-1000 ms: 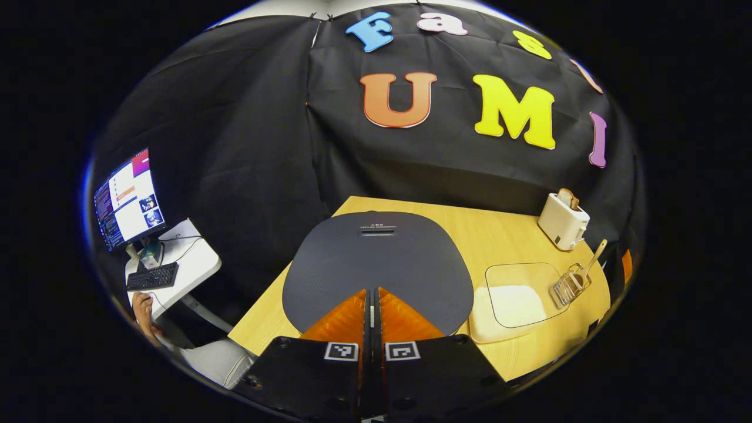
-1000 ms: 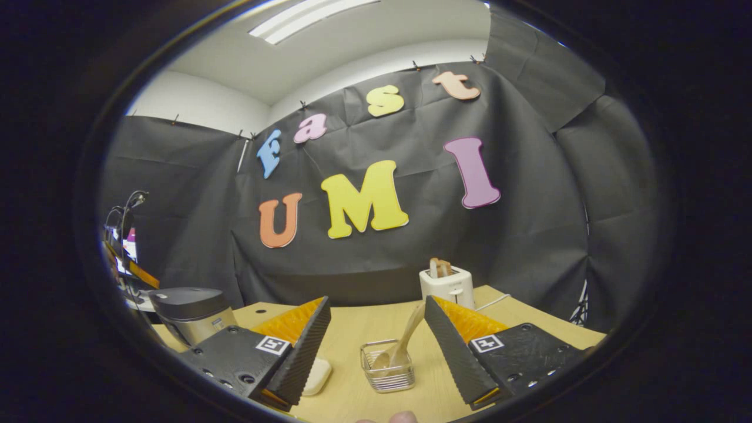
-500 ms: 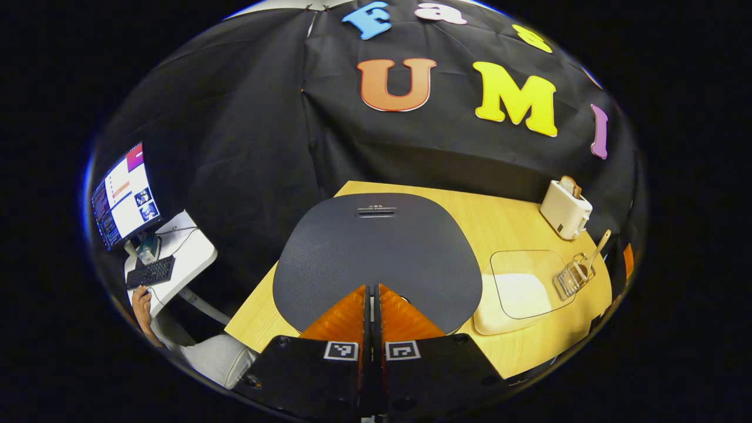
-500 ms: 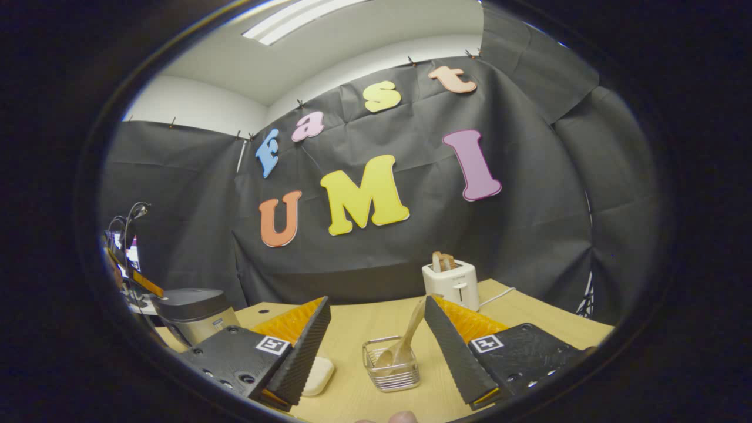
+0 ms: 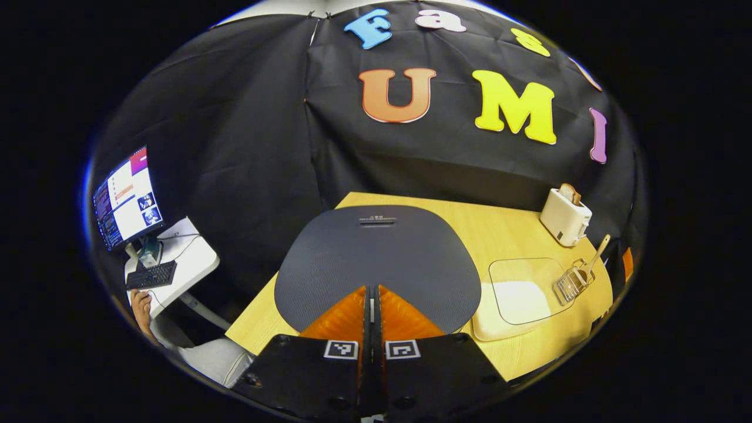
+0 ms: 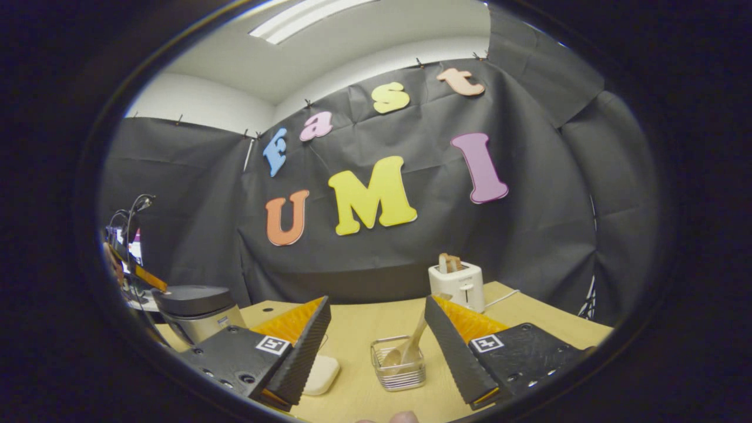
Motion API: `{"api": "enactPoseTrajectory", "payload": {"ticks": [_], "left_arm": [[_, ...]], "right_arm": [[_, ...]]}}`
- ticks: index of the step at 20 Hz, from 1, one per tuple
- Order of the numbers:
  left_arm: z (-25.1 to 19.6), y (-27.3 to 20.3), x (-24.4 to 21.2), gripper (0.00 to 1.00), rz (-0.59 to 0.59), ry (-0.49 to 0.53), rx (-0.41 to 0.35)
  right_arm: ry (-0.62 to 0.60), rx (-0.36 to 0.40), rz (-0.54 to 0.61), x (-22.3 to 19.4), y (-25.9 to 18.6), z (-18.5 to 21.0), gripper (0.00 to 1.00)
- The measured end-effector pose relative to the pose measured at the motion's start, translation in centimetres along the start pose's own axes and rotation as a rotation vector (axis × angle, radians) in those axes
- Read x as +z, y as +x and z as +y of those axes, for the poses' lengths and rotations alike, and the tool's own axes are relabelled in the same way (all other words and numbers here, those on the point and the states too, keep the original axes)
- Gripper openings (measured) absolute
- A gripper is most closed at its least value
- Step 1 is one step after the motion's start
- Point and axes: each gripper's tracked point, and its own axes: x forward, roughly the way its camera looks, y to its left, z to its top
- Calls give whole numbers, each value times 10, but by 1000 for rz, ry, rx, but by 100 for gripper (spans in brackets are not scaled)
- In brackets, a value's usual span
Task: Close the left gripper, press the button to open the rice cooker; take a wooden spoon from the chopstick holder with the right hand, scoop a spoonful of rice and pour it into the rice cooker, then put the wooden spoon back into the chopstick holder.
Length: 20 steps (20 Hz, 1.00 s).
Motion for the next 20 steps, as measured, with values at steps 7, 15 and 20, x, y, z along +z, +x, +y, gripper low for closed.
{"api": "enactPoseTrajectory", "payload": {"ticks": [7,15,20], "left_arm": [[-5,-32,82,97,-319,38,59],[-18,-61,108,98,-507,46,80],[-35,-62,83,98,-561,37,71]], "right_arm": [[-12,-35,-36,17,-11,-11,95],[-81,-80,-54,30,-26,-27,91],[-86,-74,-21,21,-28,-28,95]]}}
